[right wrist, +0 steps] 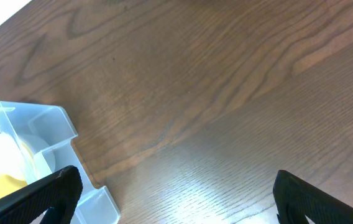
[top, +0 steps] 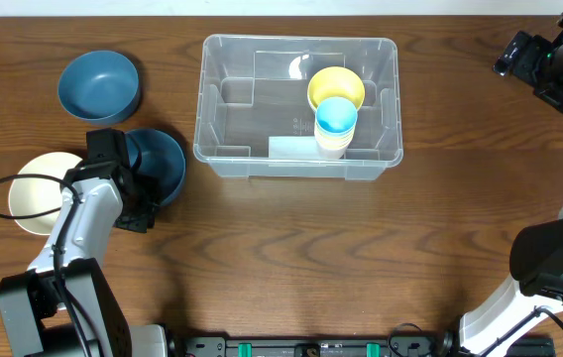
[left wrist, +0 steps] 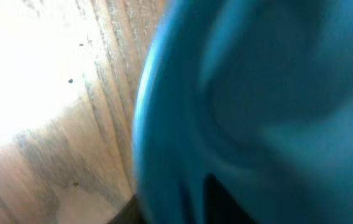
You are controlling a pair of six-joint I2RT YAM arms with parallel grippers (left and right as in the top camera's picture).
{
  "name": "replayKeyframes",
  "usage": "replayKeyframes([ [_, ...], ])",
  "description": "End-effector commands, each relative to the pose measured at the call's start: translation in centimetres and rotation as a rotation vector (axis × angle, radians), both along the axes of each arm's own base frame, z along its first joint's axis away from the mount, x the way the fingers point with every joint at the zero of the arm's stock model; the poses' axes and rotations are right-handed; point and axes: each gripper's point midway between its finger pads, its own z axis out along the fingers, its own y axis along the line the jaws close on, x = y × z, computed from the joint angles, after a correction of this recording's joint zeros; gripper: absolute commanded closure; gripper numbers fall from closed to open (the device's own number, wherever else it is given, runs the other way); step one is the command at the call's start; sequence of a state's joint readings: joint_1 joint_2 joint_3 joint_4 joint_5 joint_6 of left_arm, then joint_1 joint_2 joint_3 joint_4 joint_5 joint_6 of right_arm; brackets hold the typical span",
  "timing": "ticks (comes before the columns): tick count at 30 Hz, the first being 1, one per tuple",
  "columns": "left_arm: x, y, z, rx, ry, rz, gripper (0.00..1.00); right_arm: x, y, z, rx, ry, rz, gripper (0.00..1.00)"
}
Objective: Pack container
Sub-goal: 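Reach the left gripper to the front blue bowl and grasp its rim, then lift the blue bowl and carry it into the container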
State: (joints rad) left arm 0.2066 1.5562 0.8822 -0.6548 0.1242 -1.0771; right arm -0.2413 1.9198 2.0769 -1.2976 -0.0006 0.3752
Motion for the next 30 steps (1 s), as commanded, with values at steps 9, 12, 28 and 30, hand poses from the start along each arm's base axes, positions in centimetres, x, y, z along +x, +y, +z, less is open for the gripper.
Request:
replayKeyframes([
  [9, -0.2, 0.4, 0.1, 0.012, 0.003, 0.007, 0.94, 0.0, -0.4, 0.6, -0.002, -0.017, -0.020, 0.01],
  [12, 0.0, 0.8, 0.6, 0.016, -0.017, 0.019, 0.94, 0.0, -0.4, 0.6, -0.002, -0.017, -0.020, 0.01],
  [28, 3.2, 5.2, 10.2, 0.162, -0.324, -0.120, 0.94, 0.0, -0.4, 0.6, -0.002, -0.017, -0.020, 0.01],
  [30, 3.3, 5.3, 11.8, 0.190, -0.370, -0.139, 0.94, 0.0, -0.4, 0.6, -0.002, -0.017, -0.020, 0.01],
])
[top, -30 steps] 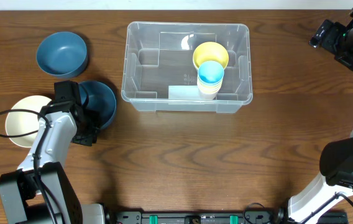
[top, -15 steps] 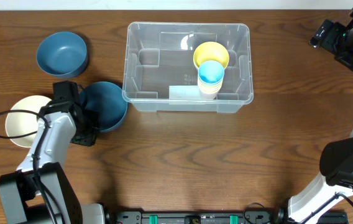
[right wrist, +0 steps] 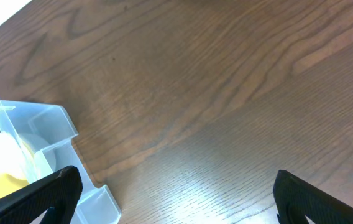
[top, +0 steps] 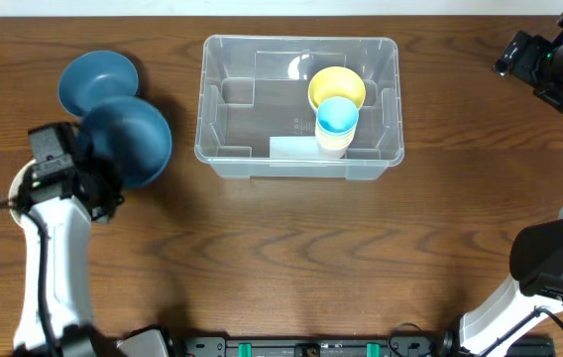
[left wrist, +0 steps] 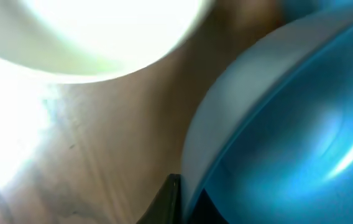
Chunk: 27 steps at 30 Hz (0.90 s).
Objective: Pack container
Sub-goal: 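Lift the blue bowl and carry it into the container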
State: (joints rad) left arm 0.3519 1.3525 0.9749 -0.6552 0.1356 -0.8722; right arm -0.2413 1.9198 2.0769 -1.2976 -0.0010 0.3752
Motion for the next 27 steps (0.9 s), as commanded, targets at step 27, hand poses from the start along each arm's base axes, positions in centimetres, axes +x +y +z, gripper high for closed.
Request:
replayKeyframes([
  [27, 10.0, -15.7, 20.8, 0.285, -0.637, -0.801, 0.94, 0.0, -0.4, 0.6, -0.002, -0.017, -0.020, 0.01],
])
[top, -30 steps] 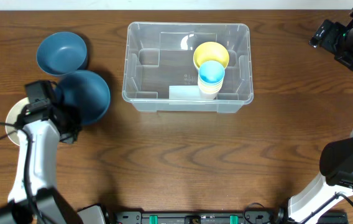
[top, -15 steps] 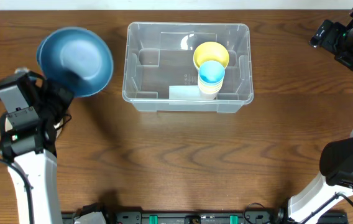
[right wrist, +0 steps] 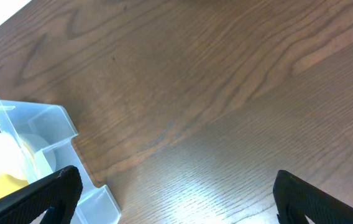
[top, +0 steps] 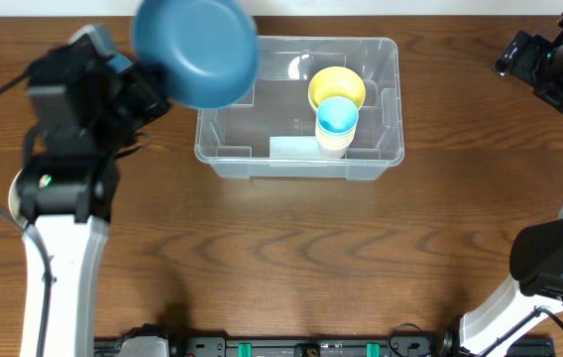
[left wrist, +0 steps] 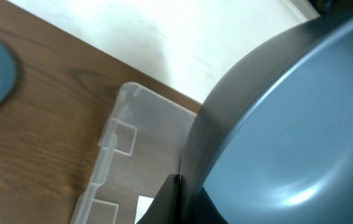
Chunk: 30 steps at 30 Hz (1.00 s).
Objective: Pack container
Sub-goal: 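Lift the blue bowl and carry it into the container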
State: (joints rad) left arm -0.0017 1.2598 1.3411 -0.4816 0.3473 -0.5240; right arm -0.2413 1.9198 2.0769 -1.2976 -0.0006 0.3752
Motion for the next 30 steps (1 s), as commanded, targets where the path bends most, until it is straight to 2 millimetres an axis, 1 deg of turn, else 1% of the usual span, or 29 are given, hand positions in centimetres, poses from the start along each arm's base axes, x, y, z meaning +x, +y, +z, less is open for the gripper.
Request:
replayKeyframes([
  [1, 2.1, -1.6, -1.6, 0.116, 0.023, -0.045, 0.94, 0.0, -0.4, 0.6, -0.002, -0.017, -0.020, 0.01],
  [5, 4.0, -3.8, -5.6, 0.191, 0.108, -0.095, 0.94, 0.0, -0.4, 0.6, -0.002, -0.017, -0.020, 0.01],
  [7, 4.5, -4.7, -7.7, 0.201, 0.154, -0.115, 0.94, 0.0, -0.4, 0.6, -0.002, -0.017, -0.020, 0.01],
  [11, 5.3, -5.9, -11.1, 0.214, 0.230, -0.148, 0.94, 0.0, -0.4, 0.6, -0.002, -0.017, -0.020, 0.01],
  [21, 6.1, -7.9, -16.4, 0.269, 0.327, -0.202, 0.94, 0.0, -0.4, 0.6, -0.002, -0.017, -0.020, 0.01],
  [25, 6.3, -8.0, -18.2, 0.300, 0.359, -0.198, 0.94, 0.0, -0.4, 0.6, -0.002, -0.017, -0.020, 0.01],
  [27, 6.4, -7.8, -18.9, 0.329, 0.371, -0.181, 0.94, 0.0, -0.4, 0.6, -0.002, -0.017, -0.020, 0.01],
  [30, 6.6, -7.5, -19.3, 0.350, 0.377, -0.165, 0.94, 0.0, -0.4, 0.6, -0.002, -0.017, -0.020, 0.01],
])
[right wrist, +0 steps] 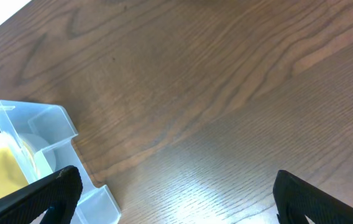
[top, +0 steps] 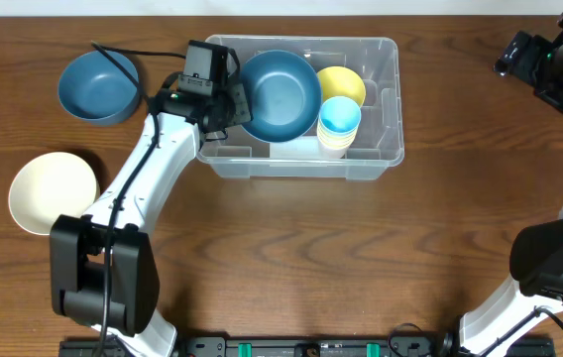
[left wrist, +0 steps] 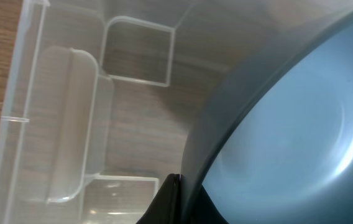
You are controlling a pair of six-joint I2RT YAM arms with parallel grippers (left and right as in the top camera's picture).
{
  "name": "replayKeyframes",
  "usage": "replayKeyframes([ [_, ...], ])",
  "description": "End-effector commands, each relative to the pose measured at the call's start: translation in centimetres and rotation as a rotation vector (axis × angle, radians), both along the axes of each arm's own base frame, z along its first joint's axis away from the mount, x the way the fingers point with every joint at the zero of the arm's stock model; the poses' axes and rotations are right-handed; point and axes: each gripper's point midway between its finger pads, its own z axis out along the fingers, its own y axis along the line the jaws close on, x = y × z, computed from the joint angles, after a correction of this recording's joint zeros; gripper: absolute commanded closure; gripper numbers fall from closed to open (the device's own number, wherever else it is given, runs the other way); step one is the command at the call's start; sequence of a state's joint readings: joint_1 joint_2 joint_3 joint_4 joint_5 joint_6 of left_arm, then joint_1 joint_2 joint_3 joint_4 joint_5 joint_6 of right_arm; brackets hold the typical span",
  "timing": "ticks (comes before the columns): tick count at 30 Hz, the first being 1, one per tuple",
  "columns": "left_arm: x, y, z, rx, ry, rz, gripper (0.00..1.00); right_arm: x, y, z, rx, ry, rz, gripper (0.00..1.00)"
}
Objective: Pack container
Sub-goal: 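Lift the blue bowl and carry it into the container, then lower the blue bowl into the container and open the left gripper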
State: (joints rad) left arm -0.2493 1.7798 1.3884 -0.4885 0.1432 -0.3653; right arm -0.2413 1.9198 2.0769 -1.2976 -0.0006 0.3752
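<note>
A clear plastic container (top: 386,149) stands at the table's far middle. My left gripper (top: 230,102) is shut on the left rim of a blue bowl (top: 281,95), which sits low inside the container's left half. The left wrist view shows the same blue bowl (left wrist: 288,130) filling the right side, with the container's ribbed wall (left wrist: 71,124) beside it. A yellow cup (top: 345,85) and a pale cup with a light blue inside (top: 337,124) stand in the right half. My right gripper (right wrist: 176,193) is open above bare table at the far right.
A second blue bowl (top: 98,87) rests at the far left. A cream bowl (top: 52,191) lies on the left, nearer the front. The container's corner (right wrist: 40,143) shows at the left in the right wrist view.
My left gripper has brought the blue bowl from above the container's far left corner down into the container's left half. The right arm has not moved.
My left gripper sat at a blue bowl on the table beside the cream bowl. A second later the bowl was lifted near the other blue bowl. Then it was high over the container's left corner, and now it is inside the container.
</note>
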Motion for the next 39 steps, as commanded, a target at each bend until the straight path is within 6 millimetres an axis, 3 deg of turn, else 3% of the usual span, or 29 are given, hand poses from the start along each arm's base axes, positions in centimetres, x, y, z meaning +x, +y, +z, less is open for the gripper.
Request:
replayKeyframes([
  [1, 1.0, 0.5, 0.6, 0.047, -0.041, 0.017, 0.94, 0.0, -0.4, 0.6, -0.002, -0.017, -0.020, 0.01],
  [22, 2.0, 0.6, 0.9, 0.052, -0.081, 0.030, 0.94, 0.0, -0.4, 0.6, -0.002, -0.017, -0.020, 0.01],
  [36, 2.6, -1.7, -3.4, 0.063, -0.031, -0.011, 0.94, 0.0, -0.4, 0.6, -0.002, -0.017, -0.020, 0.01],
  [39, 2.8, -1.8, -3.6, 0.062, -0.035, -0.012, 0.89, 0.0, -0.4, 0.6, -0.002, -0.017, -0.020, 0.01],
])
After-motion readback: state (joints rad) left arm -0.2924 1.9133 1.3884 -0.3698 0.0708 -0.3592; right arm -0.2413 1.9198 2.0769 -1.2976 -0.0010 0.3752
